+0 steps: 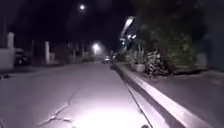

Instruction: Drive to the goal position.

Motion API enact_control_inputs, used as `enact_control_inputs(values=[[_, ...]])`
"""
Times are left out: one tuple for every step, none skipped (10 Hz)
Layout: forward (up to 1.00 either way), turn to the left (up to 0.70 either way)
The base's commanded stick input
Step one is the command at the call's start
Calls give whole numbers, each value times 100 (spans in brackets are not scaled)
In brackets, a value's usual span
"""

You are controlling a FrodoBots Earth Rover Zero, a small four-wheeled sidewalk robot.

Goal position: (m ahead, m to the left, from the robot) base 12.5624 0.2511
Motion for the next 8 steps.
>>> enact_control_inputs(values=[[70,0],[70,0],[70,0],[70,0],[70,0],[70,0],[70,0],[70,0]])
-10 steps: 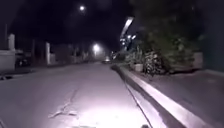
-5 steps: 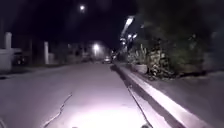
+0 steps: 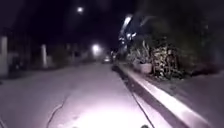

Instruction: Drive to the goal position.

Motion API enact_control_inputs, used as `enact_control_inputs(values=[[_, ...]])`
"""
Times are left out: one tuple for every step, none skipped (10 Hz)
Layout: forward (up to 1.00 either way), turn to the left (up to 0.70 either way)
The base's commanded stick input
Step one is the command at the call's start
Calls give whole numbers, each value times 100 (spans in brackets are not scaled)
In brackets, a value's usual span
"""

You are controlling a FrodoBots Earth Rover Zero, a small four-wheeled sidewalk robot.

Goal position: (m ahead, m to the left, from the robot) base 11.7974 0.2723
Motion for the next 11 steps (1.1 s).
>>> enact_control_inputs(values=[[70,0],[70,6],[70,20],[70,31],[70,26],[70,11],[70,0],[70,0],[70,0],[70,0],[70,0]])
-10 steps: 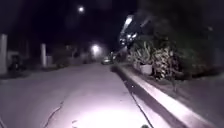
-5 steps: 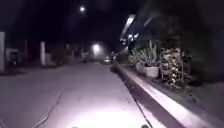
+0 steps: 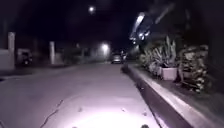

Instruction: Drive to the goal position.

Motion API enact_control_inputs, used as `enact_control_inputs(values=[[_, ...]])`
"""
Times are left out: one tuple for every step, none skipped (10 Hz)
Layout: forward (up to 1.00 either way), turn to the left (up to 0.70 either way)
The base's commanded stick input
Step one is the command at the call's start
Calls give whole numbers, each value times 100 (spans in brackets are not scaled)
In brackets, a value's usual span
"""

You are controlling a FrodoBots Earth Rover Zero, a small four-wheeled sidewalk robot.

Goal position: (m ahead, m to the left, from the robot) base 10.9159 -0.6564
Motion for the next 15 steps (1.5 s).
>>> enact_control_inputs(values=[[70,0],[70,0],[70,0],[70,0],[70,0],[70,0],[70,0],[70,0],[70,0],[70,0],[70,0],[70,0],[70,0],[70,0],[70,0]])
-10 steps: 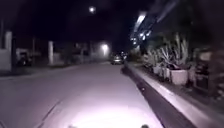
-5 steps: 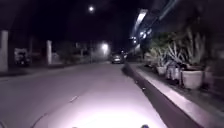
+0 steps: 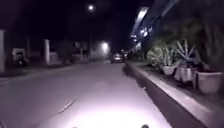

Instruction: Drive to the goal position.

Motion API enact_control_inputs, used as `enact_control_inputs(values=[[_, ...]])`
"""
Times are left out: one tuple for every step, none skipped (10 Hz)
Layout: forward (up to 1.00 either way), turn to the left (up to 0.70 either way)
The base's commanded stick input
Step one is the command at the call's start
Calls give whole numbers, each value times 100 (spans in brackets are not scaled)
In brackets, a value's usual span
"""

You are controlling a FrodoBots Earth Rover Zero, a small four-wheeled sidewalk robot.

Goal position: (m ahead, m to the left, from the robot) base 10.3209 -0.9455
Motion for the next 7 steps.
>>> enact_control_inputs(values=[[70,0],[70,0],[70,0],[70,0],[70,0],[70,0],[70,0]])
